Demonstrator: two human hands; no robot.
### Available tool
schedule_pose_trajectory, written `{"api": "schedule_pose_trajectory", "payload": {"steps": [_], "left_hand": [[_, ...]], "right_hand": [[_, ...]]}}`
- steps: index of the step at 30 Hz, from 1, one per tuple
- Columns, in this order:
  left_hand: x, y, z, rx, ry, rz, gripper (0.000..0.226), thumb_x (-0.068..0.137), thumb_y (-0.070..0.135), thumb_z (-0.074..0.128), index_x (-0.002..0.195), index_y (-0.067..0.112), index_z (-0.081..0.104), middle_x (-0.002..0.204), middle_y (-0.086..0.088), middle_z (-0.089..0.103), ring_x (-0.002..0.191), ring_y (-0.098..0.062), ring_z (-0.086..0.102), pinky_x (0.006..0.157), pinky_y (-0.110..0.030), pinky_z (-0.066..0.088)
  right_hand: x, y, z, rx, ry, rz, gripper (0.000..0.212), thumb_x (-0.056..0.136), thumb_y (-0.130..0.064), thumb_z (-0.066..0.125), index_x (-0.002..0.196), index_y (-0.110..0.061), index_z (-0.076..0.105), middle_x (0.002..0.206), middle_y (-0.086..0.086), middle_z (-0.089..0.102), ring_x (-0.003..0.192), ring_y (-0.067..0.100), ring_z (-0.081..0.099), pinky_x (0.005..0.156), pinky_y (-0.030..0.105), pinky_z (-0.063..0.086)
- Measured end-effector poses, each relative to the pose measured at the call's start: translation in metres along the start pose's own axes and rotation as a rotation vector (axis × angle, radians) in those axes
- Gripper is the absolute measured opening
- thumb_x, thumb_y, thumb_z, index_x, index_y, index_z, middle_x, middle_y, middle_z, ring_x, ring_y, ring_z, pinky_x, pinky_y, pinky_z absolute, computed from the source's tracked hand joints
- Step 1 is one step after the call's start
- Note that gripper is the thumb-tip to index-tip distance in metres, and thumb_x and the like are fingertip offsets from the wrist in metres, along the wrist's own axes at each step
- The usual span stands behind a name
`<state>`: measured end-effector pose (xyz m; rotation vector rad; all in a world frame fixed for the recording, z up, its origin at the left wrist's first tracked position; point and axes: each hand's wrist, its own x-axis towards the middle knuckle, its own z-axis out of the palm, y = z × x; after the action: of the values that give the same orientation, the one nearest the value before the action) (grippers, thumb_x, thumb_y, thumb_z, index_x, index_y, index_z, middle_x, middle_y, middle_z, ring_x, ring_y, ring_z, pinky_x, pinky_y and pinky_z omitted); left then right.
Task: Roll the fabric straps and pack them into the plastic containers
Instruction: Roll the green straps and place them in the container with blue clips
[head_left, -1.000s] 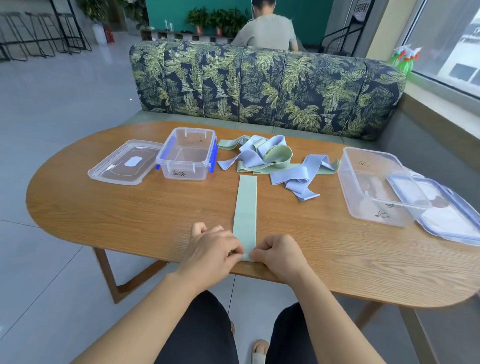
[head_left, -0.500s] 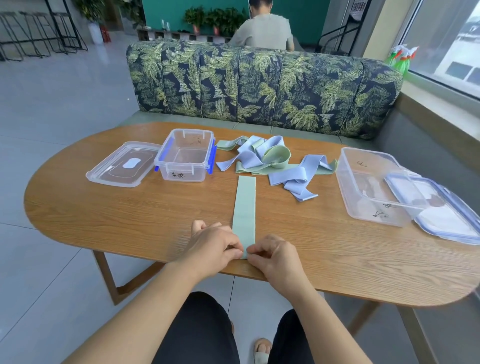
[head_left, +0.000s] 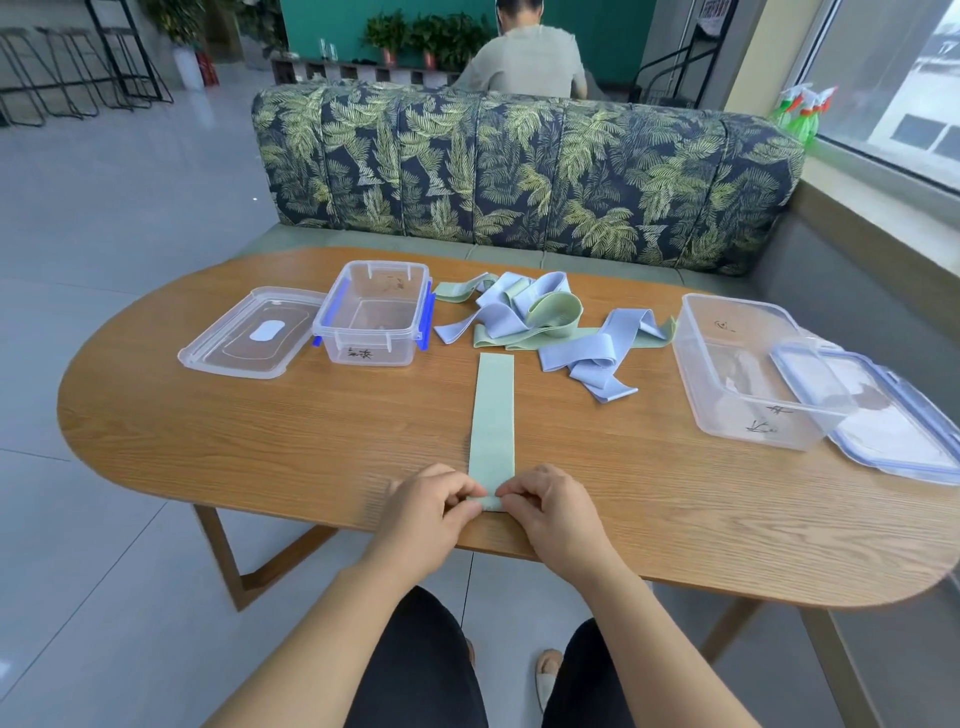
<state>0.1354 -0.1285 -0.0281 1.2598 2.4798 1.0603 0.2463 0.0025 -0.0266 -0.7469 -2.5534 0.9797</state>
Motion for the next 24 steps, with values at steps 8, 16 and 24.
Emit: {"api": "schedule_pose_trajectory", "payload": {"steps": [8,16,24], "left_hand": [[0.006,0.008,-0.004,-0.041,-0.084,-0.094,0.005,0.088,0.030,0.067,0.091,0.029,0.070,0.084,0.016,0.054,0.080,-0.006,0.052,0.095,-0.041,0.042],[0.003,0.013,-0.007,-0.039,-0.135,-0.126,0.010,0.090,0.031,0.064,0.095,0.031,0.072,0.088,0.014,0.056,0.090,-0.014,0.054,0.097,-0.044,0.042],[0.004,0.012,-0.004,-0.025,-0.114,-0.125,0.012,0.091,0.034,0.063,0.095,0.031,0.073,0.087,0.016,0.055,0.093,-0.013,0.054,0.098,-0.044,0.041]], "right_hand": [[-0.003,-0.003,-0.004,0.075,-0.017,0.051,0.014,0.086,-0.018,0.070,0.099,-0.019,0.074,0.082,-0.013,0.052,0.072,0.001,0.049,0.066,0.008,0.036],[-0.007,-0.008,-0.008,0.123,-0.060,0.133,0.015,0.088,-0.022,0.068,0.100,-0.015,0.071,0.075,-0.011,0.057,0.071,0.008,0.052,0.064,0.018,0.039],[-0.011,-0.005,-0.004,0.093,0.026,0.132,0.003,0.086,-0.019,0.068,0.084,-0.021,0.067,0.078,-0.008,0.061,0.071,0.009,0.053,0.065,0.021,0.042]]}}
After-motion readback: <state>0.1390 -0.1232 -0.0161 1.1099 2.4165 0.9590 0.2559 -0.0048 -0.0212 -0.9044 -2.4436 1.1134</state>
